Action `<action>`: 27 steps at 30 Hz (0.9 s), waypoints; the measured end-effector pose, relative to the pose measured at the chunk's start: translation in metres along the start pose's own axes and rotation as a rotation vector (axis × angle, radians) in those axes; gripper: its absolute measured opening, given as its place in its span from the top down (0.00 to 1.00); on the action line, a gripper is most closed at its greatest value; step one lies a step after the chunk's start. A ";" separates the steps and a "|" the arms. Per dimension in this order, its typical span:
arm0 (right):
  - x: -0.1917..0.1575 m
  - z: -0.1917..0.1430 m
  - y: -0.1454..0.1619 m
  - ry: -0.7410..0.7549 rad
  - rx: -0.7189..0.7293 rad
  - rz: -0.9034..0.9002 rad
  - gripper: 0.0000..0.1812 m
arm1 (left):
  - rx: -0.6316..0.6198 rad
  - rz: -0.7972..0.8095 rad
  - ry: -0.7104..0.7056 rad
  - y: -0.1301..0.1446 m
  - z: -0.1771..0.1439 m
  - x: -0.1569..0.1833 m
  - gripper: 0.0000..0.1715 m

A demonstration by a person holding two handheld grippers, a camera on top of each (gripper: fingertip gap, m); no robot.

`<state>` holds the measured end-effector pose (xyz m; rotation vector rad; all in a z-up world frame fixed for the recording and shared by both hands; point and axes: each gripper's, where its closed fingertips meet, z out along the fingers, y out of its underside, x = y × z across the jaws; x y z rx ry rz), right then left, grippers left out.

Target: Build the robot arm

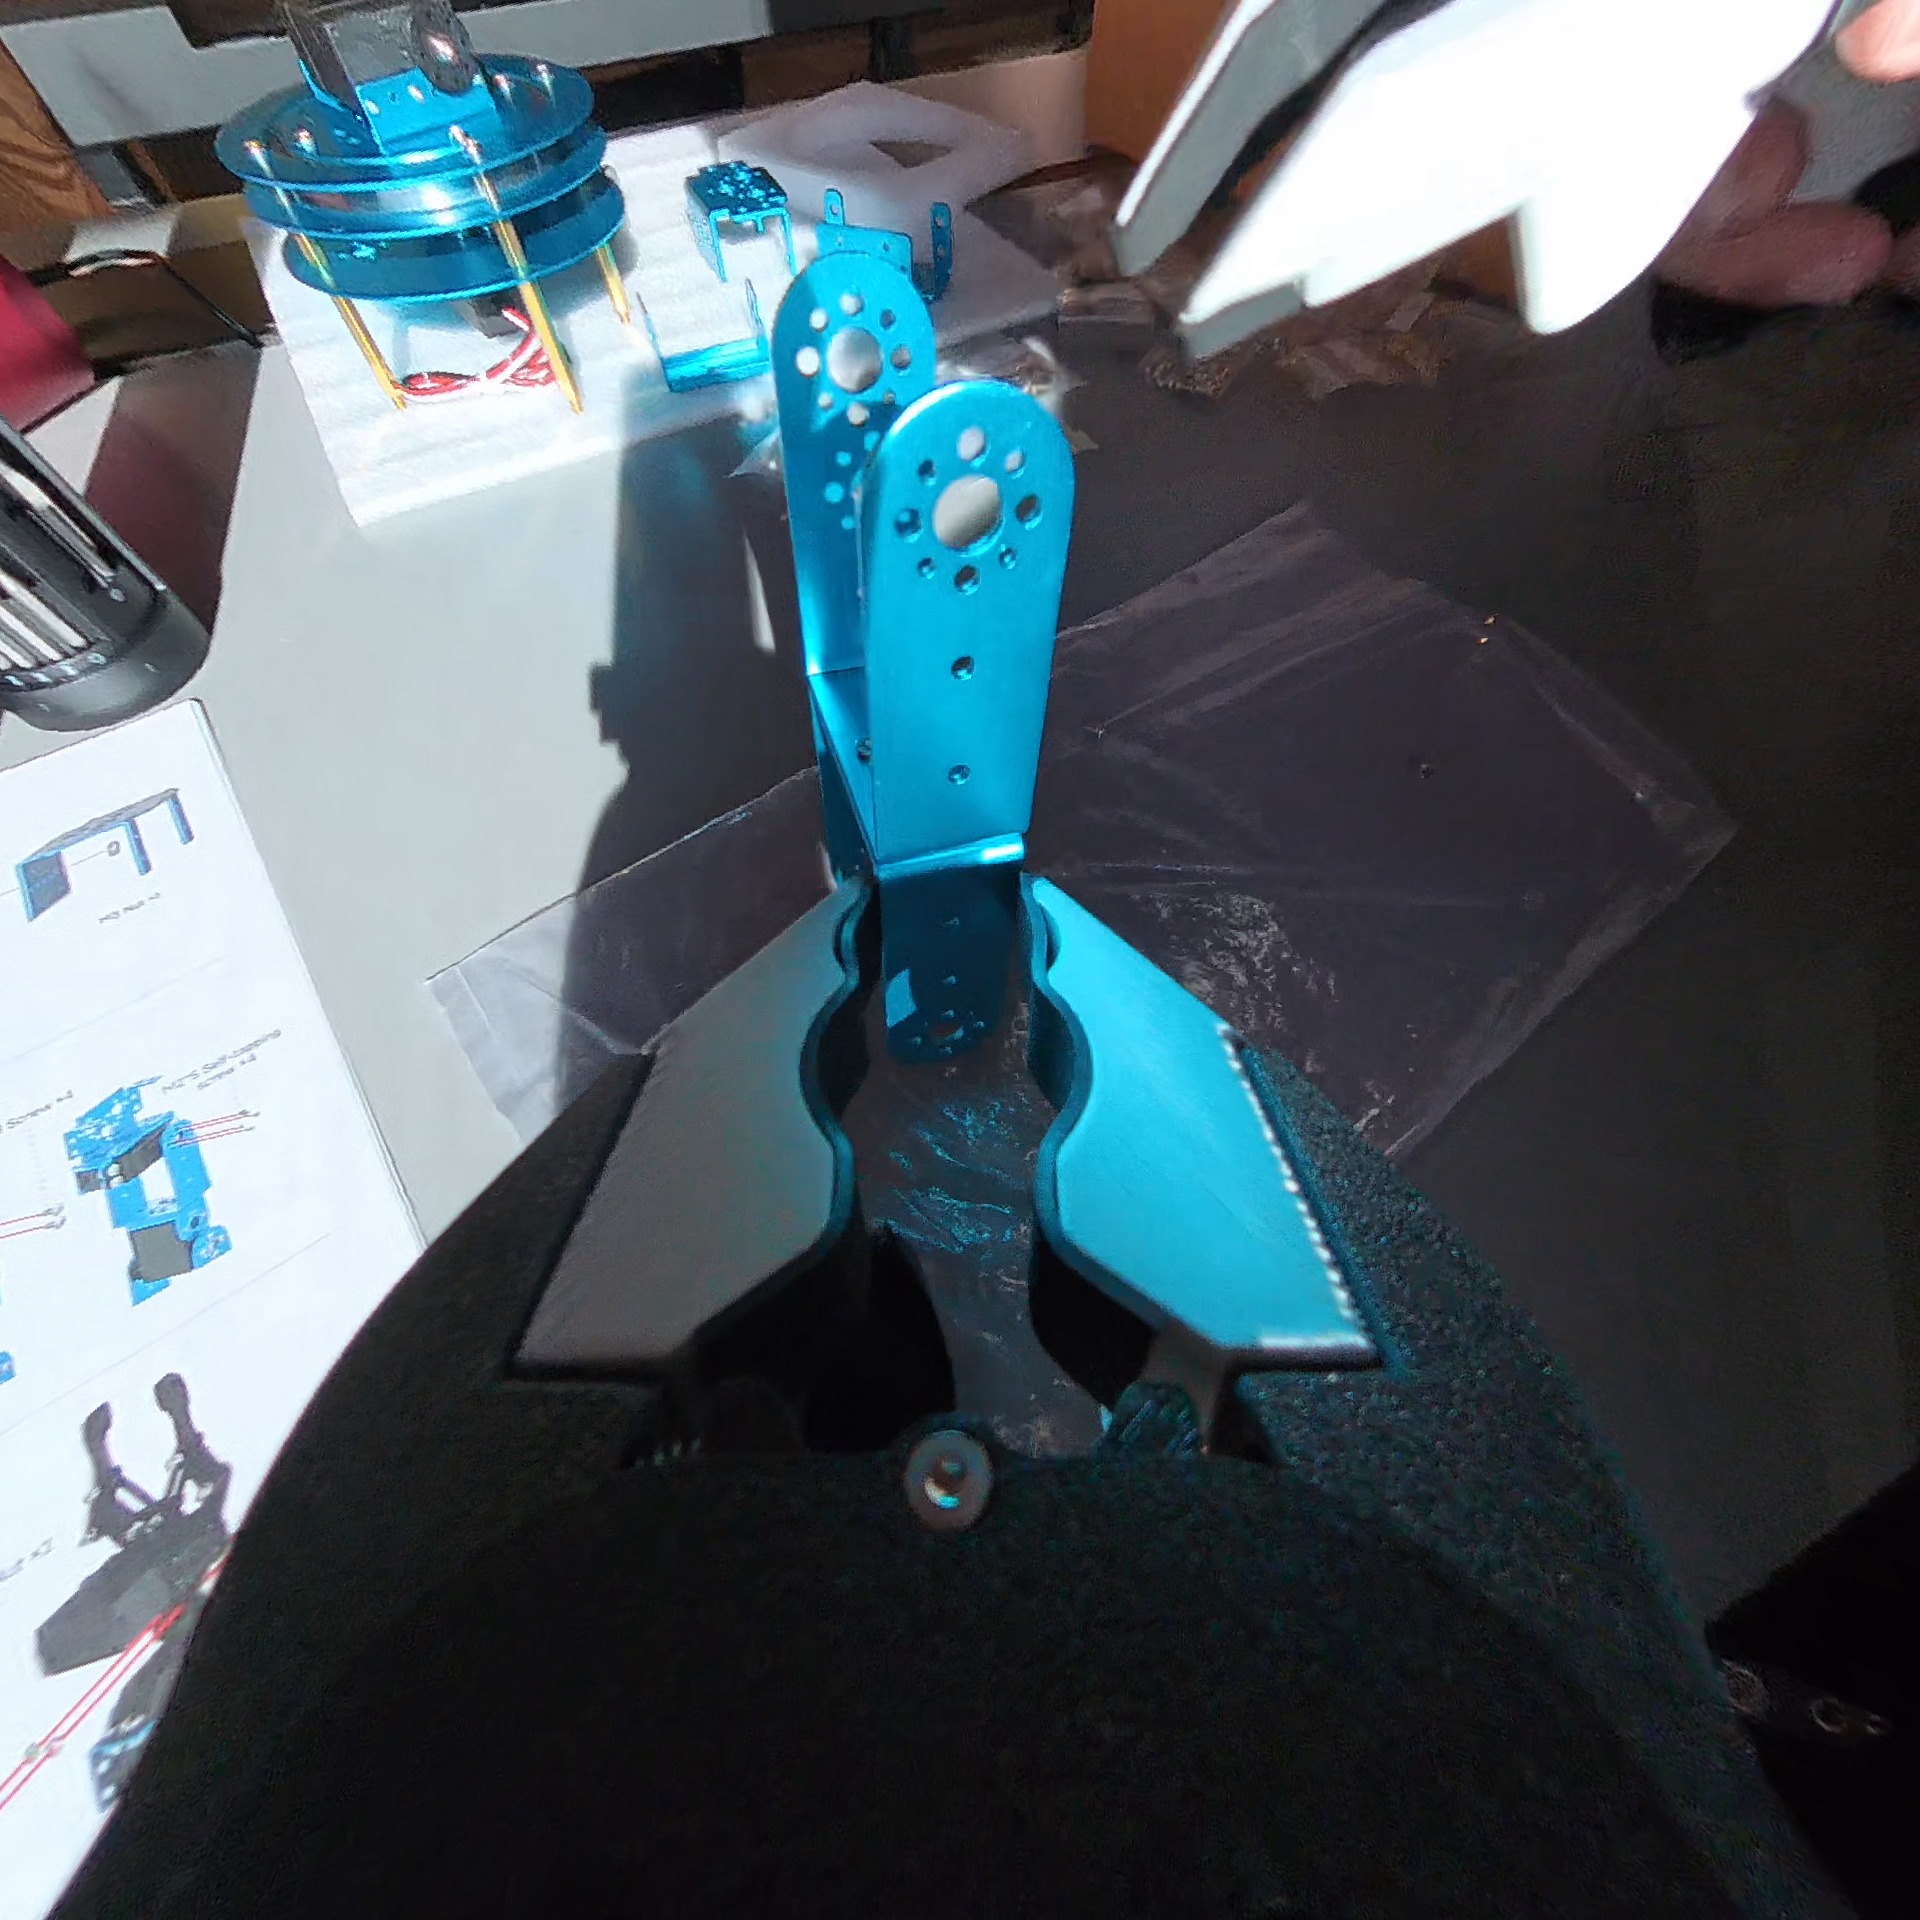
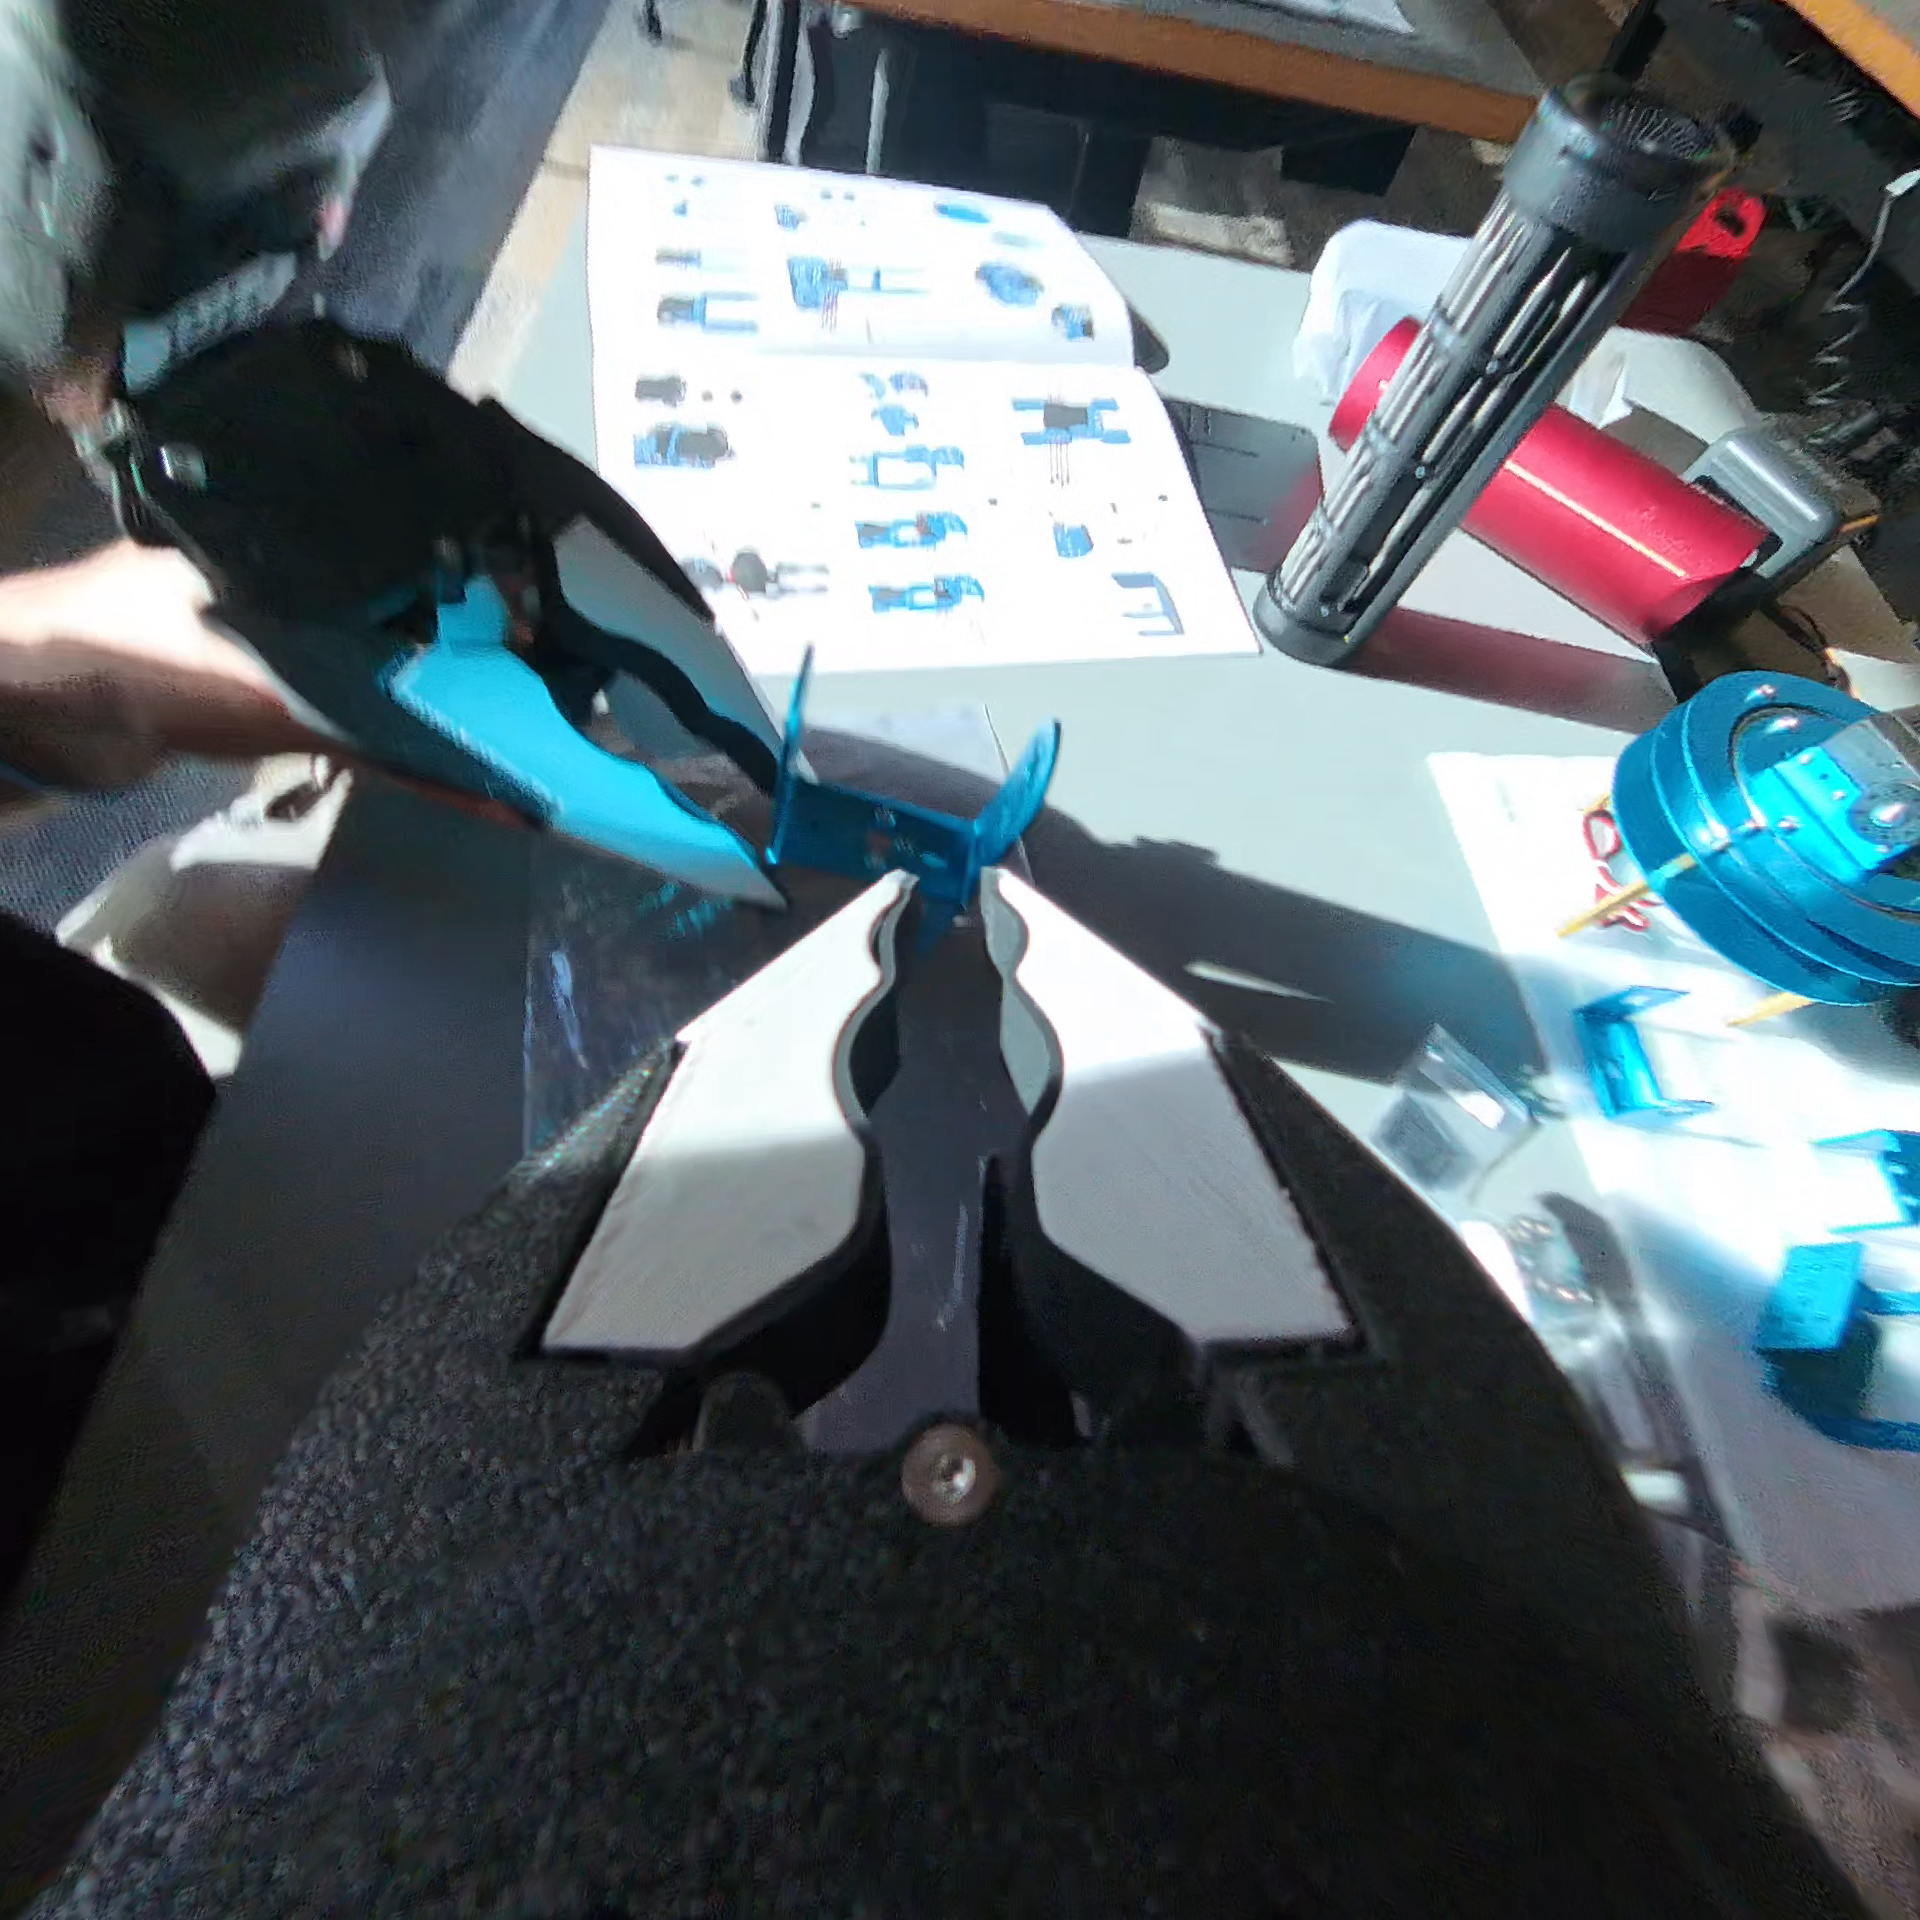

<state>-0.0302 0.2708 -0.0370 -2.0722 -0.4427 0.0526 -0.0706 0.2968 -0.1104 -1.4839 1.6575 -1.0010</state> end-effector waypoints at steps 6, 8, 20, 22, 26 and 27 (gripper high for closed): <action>0.022 0.027 0.107 -0.105 -0.365 -0.063 0.93 | 0.001 -0.097 0.086 0.002 0.001 0.000 0.86; 0.007 0.037 0.117 -0.179 -0.383 -0.052 0.93 | -0.003 -0.103 0.085 0.002 0.002 0.000 0.86; 0.009 0.038 0.123 -0.177 -0.359 -0.126 0.95 | -0.022 -0.126 0.123 0.007 0.004 0.001 0.86; 0.006 0.039 0.123 -0.199 -0.352 -0.113 0.95 | -0.025 -0.122 0.128 0.007 0.004 0.002 0.86; 0.005 0.041 0.122 -0.196 -0.354 -0.131 0.98 | -0.023 -0.125 0.128 0.006 0.005 0.003 0.86; 0.006 0.041 0.122 -0.190 -0.351 -0.137 0.99 | -0.023 -0.128 0.129 0.006 0.006 0.003 0.86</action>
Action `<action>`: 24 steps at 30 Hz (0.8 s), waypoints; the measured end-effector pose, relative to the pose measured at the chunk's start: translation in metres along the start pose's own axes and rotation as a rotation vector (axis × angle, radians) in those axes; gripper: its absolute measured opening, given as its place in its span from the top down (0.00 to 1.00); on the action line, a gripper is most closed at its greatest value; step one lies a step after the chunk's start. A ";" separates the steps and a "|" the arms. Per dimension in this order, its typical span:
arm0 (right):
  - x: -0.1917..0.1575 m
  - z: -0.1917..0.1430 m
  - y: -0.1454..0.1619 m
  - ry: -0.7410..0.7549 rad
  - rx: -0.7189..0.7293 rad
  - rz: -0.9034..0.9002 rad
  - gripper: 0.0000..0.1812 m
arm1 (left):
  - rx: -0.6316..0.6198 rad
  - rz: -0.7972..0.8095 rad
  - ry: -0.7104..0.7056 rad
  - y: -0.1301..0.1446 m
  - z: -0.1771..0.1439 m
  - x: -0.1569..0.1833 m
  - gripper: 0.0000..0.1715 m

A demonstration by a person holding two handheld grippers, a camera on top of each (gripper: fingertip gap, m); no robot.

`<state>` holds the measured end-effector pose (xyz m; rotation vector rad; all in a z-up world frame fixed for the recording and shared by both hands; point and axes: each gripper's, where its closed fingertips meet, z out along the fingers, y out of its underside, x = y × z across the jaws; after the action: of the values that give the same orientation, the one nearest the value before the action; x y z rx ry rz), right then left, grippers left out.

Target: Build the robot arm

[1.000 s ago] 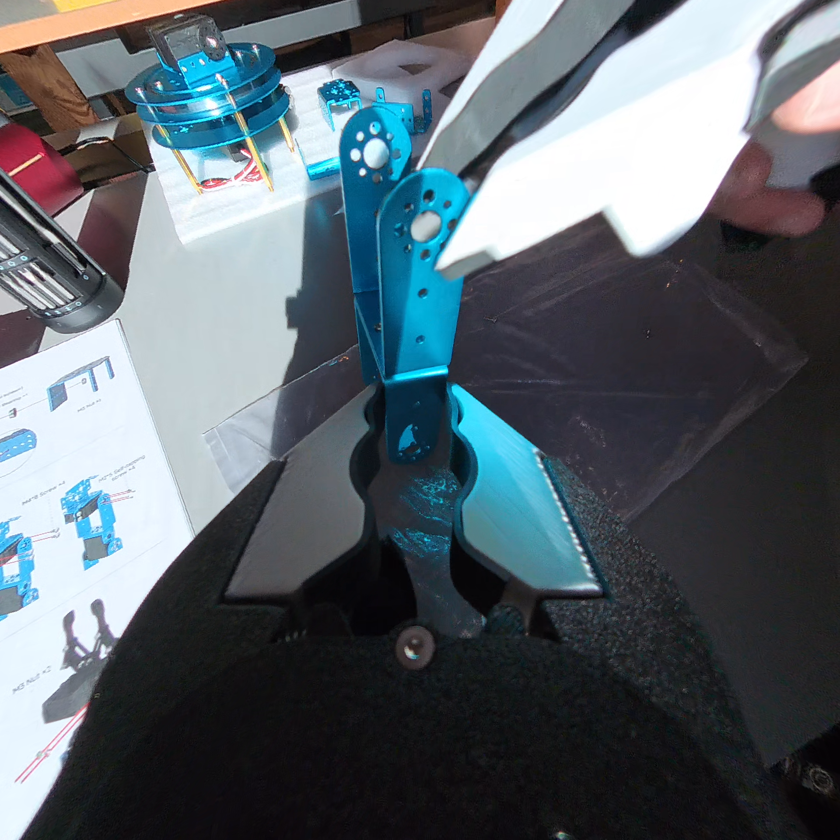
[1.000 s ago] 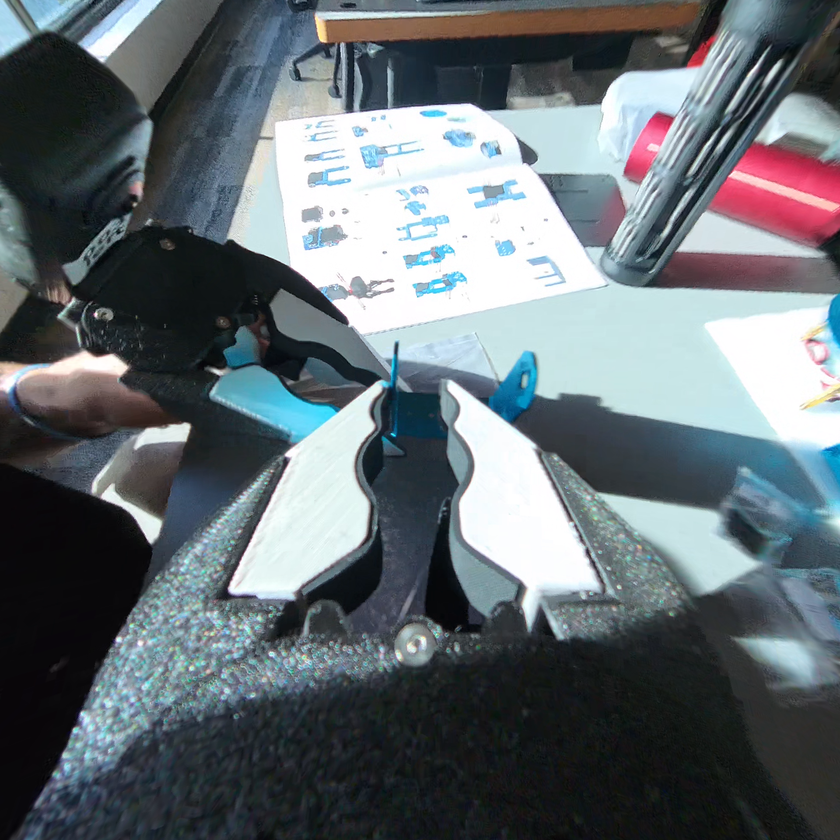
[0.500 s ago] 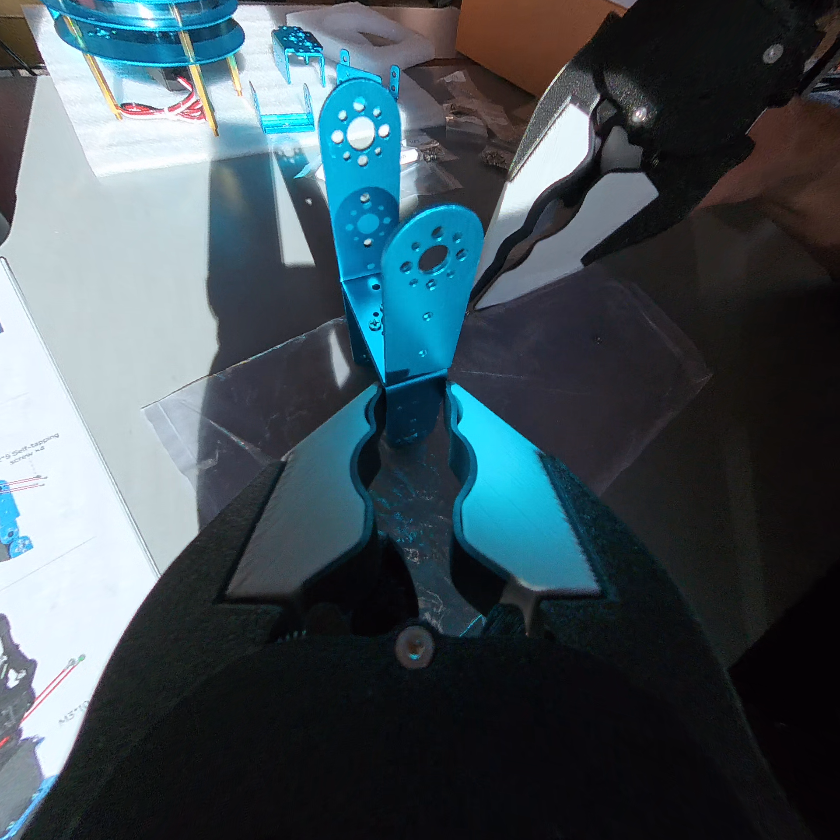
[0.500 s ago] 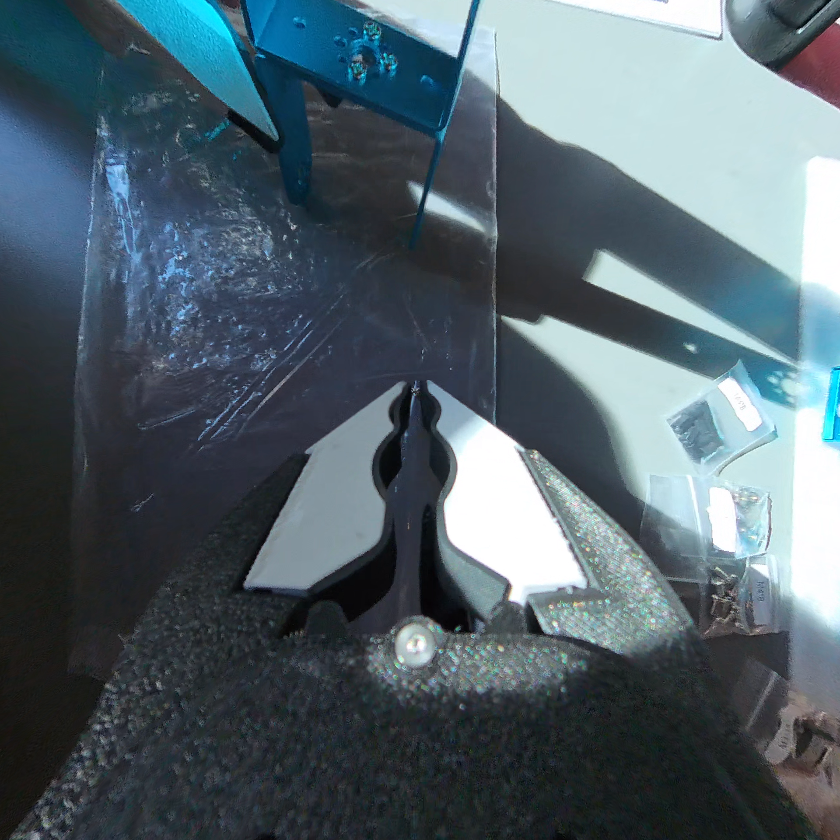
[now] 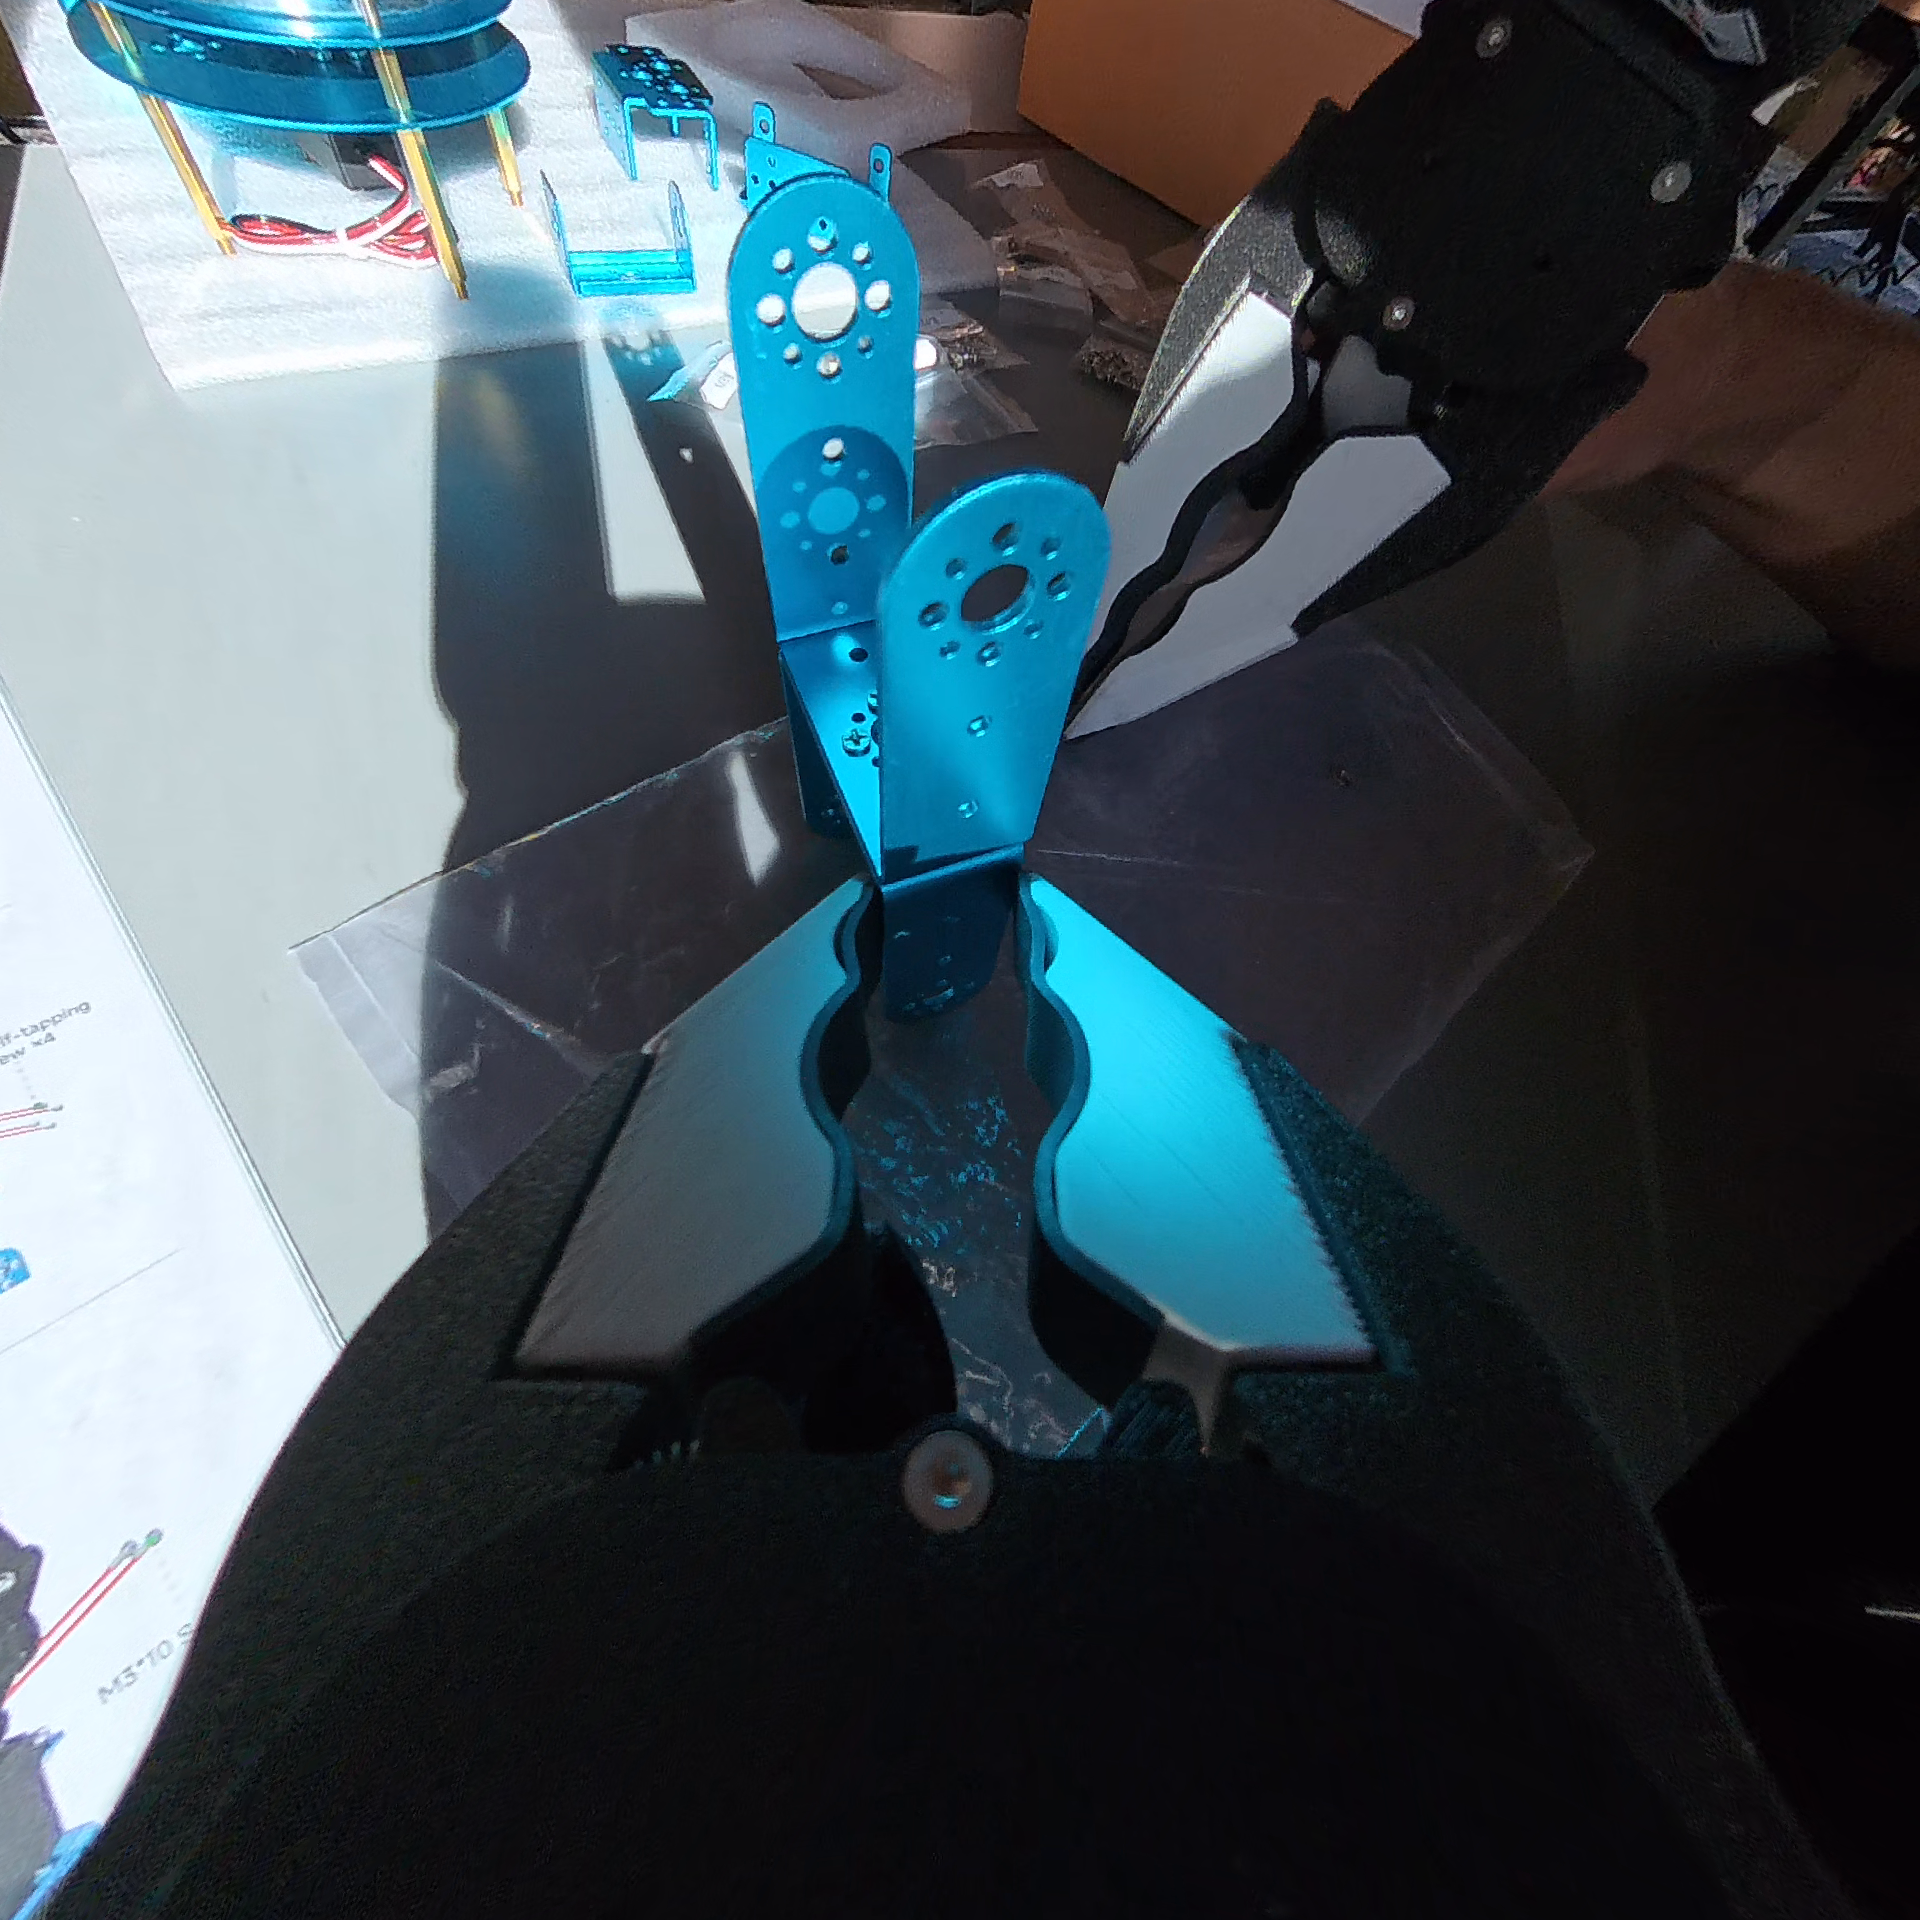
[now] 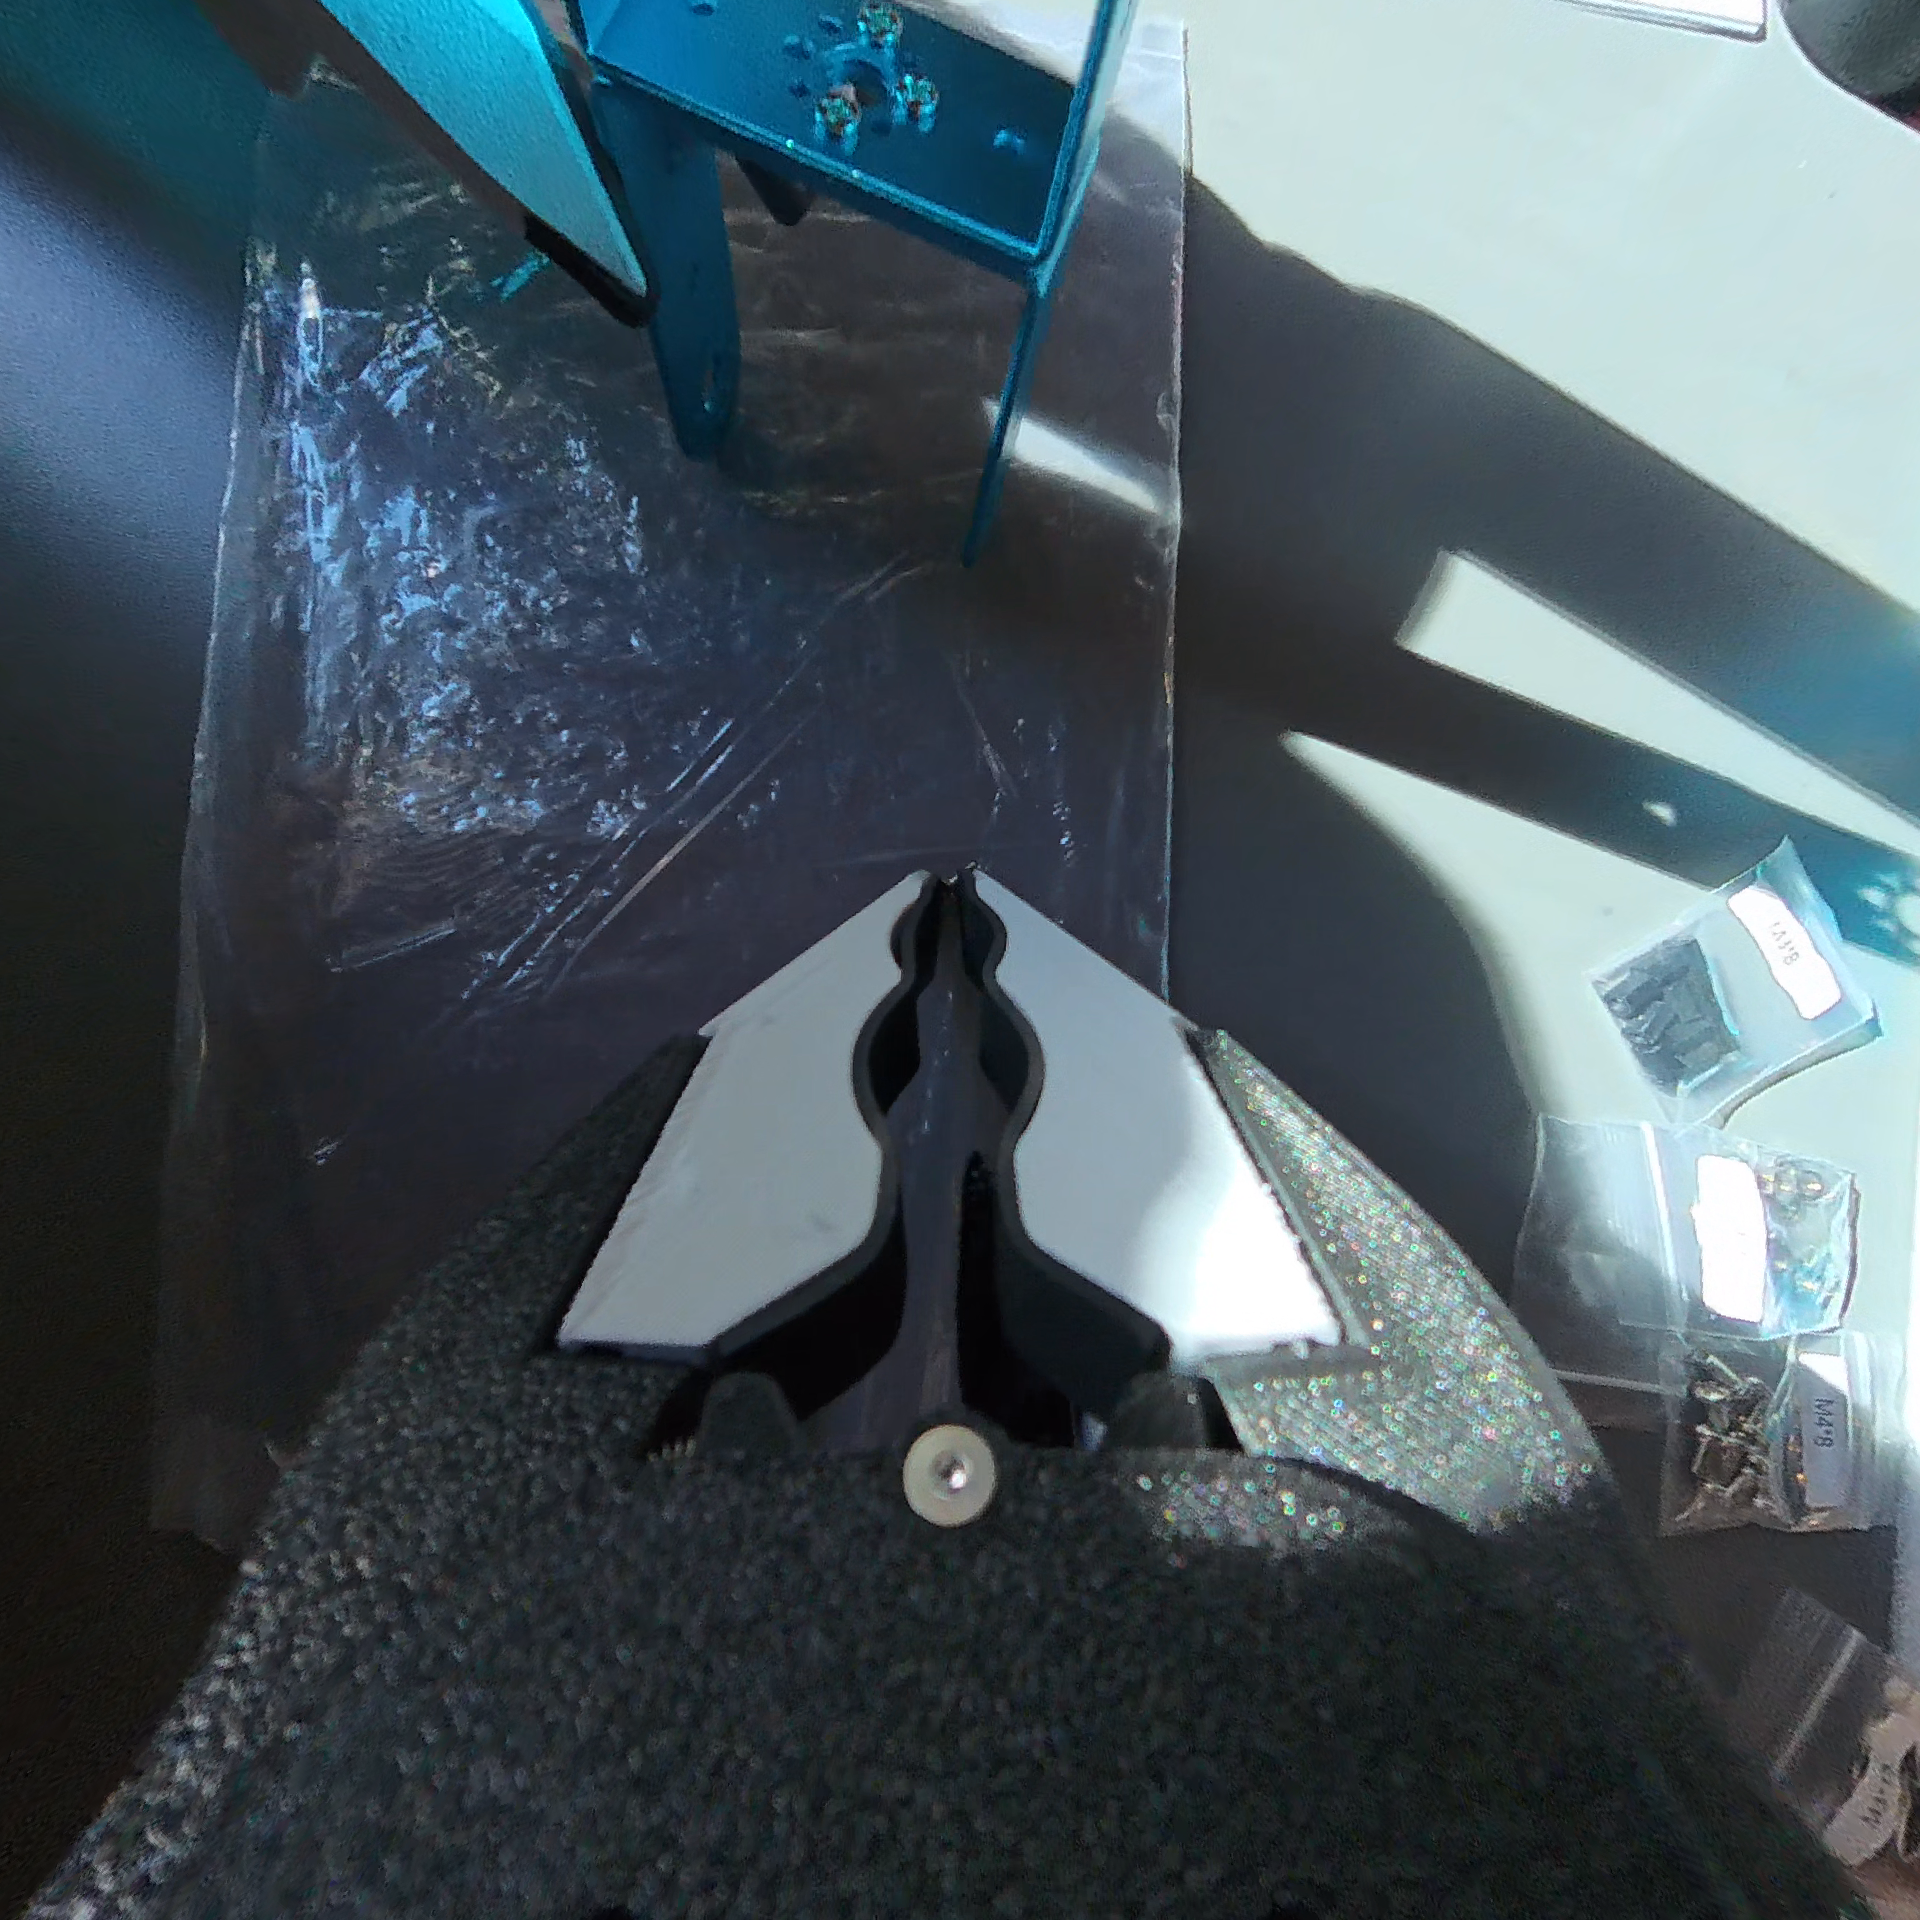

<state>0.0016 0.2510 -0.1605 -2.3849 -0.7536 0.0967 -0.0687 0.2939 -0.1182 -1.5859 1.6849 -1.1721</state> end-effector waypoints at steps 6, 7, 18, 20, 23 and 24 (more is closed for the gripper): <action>0.007 -0.003 -0.003 0.034 0.015 0.028 1.00 | 0.038 0.100 -0.021 -0.009 -0.004 0.006 0.87; 0.005 -0.005 -0.004 0.001 0.033 0.066 1.00 | 0.029 0.145 -0.029 -0.008 -0.004 0.008 0.87; -0.029 -0.060 -0.074 -0.591 0.536 0.736 1.00 | -0.014 0.399 -0.131 0.001 0.008 0.019 0.87; -0.032 -0.058 -0.077 -0.679 0.570 0.859 1.00 | -0.025 0.413 -0.152 0.001 0.009 0.020 0.87; -0.032 -0.055 -0.080 -0.768 0.611 0.982 1.00 | -0.024 0.405 -0.152 0.001 0.011 0.026 0.87; -0.033 -0.053 -0.080 -0.774 0.610 1.000 1.00 | -0.024 0.403 -0.156 0.001 0.011 0.028 0.87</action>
<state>-0.0529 0.2552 -0.0745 -1.8462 0.2462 1.4712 -0.0642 0.2645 -0.1194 -1.2357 1.8091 -0.8069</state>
